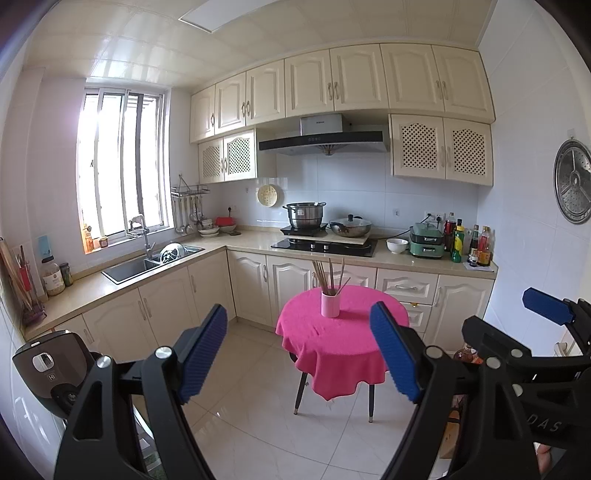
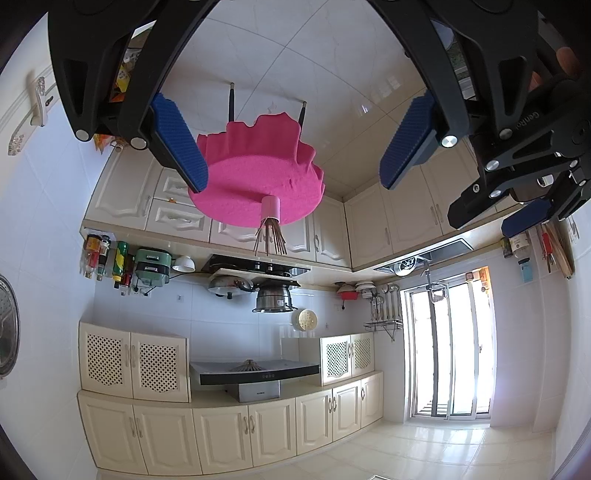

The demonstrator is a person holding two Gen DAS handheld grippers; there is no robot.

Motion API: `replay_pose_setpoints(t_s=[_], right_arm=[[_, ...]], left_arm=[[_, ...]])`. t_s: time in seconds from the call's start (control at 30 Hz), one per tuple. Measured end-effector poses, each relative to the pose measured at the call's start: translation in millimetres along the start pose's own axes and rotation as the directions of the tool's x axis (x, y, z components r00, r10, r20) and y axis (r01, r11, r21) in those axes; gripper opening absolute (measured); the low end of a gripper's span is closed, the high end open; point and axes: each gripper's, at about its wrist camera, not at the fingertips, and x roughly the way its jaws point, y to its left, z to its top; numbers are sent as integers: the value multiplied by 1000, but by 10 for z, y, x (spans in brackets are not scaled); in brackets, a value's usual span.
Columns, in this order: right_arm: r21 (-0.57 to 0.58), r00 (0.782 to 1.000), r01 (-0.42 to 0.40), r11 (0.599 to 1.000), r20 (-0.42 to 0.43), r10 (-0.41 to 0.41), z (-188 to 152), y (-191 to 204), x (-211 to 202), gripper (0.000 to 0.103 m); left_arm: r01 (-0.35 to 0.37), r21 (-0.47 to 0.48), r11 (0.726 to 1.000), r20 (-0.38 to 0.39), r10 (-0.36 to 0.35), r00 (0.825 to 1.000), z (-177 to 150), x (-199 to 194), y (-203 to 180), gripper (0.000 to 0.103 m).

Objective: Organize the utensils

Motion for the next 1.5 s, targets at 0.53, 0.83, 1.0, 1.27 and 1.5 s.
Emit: replay_pose_setpoints(t_s=[0.53, 0.83, 1.0, 1.27, 1.5], right_arm=[[3, 1000, 1, 1000, -4, -1, -6, 22, -2, 92], [5, 1000, 1, 1000, -8, 0, -47, 40, -3, 92], [11, 1000, 0, 1000, -16, 0, -81, 48, 16, 92], [11, 1000, 0, 1000, -16, 1, -90, 37, 20, 92], [12, 1000, -1, 1000, -19, 1, -84, 26, 26, 92]], left_arm=[[-1, 0, 1000, -4, 1, 1000, -10, 26, 21, 78], [-1, 1, 1000, -5, 1, 1000, -3, 29, 24, 78], [-2, 5, 1000, -8, 2, 1000, -35, 67, 44, 78], [-1, 6, 1000, -7, 1, 1000, -59, 94, 54, 78], [-1, 5, 1000, -8, 1, 1000, -62, 102, 54, 78]])
